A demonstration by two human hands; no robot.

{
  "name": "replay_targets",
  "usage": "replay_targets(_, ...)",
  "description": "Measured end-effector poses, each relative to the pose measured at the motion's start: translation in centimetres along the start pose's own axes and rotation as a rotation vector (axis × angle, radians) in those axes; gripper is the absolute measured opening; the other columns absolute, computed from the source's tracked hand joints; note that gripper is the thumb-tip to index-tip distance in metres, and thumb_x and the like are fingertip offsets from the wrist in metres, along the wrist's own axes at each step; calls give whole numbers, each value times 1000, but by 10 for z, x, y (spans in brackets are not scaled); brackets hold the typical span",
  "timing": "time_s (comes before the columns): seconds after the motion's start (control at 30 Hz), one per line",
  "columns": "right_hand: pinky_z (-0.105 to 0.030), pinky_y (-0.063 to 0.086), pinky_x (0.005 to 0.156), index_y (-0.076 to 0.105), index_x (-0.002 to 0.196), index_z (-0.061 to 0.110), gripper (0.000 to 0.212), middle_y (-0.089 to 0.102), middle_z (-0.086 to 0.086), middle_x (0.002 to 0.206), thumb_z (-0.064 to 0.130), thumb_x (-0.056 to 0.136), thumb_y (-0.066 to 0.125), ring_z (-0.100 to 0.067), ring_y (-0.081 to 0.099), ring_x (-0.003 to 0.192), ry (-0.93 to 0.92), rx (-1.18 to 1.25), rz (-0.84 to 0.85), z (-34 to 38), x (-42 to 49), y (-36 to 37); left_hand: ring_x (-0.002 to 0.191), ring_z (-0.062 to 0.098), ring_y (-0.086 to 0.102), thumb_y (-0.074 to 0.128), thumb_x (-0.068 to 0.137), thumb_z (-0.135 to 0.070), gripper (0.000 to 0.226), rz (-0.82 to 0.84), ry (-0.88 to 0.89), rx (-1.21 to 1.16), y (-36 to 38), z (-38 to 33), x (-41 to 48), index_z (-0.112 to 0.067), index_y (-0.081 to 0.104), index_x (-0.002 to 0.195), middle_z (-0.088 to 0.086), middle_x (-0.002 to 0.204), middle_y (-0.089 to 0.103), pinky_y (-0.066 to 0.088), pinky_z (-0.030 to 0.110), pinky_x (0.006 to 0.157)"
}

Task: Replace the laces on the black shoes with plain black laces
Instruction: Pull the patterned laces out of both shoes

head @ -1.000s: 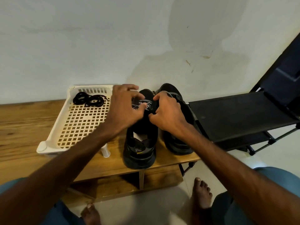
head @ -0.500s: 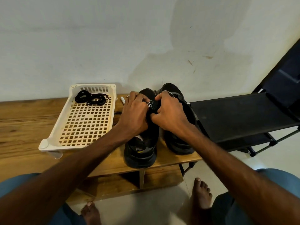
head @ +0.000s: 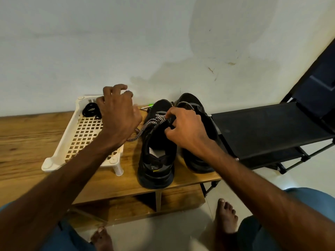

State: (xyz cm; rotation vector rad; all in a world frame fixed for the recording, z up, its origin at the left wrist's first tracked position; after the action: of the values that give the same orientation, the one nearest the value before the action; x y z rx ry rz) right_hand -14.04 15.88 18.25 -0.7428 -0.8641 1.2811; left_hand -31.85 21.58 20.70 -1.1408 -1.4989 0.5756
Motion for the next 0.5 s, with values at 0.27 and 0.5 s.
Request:
replay_targets(0.27, -40, 52, 82, 68, 113, 10, 21, 59, -13, 118, 15, 93, 69, -30, 56, 116, -117, -311, -60, 27, 16, 12, 58, 2, 54, 73, 81, -29, 17, 284, 145, -284, 14, -36, -29, -21, 78, 96, -16, 65, 61, 41, 16, 61)
replay_targets(0.5, -38, 61, 76, 78, 85, 12, 10, 74, -5, 82, 12, 84, 68, -23, 71, 79, 1, 1, -96, 11, 23, 5, 75, 3, 65, 77, 79, -32, 11, 234, 37, -318, 10, -26, -27, -24, 74, 86, -11, 79, 72, 34, 9, 65)
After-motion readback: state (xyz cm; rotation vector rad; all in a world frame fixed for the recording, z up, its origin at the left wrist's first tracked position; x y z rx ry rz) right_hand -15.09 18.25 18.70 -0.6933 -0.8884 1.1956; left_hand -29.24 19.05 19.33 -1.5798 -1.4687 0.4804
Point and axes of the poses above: each hand's wrist, its own x-axis towards the middle knuckle, its own y-axis out of the palm, z = x × y, the point moved 6 cm from there along x, towards the middle knuckle
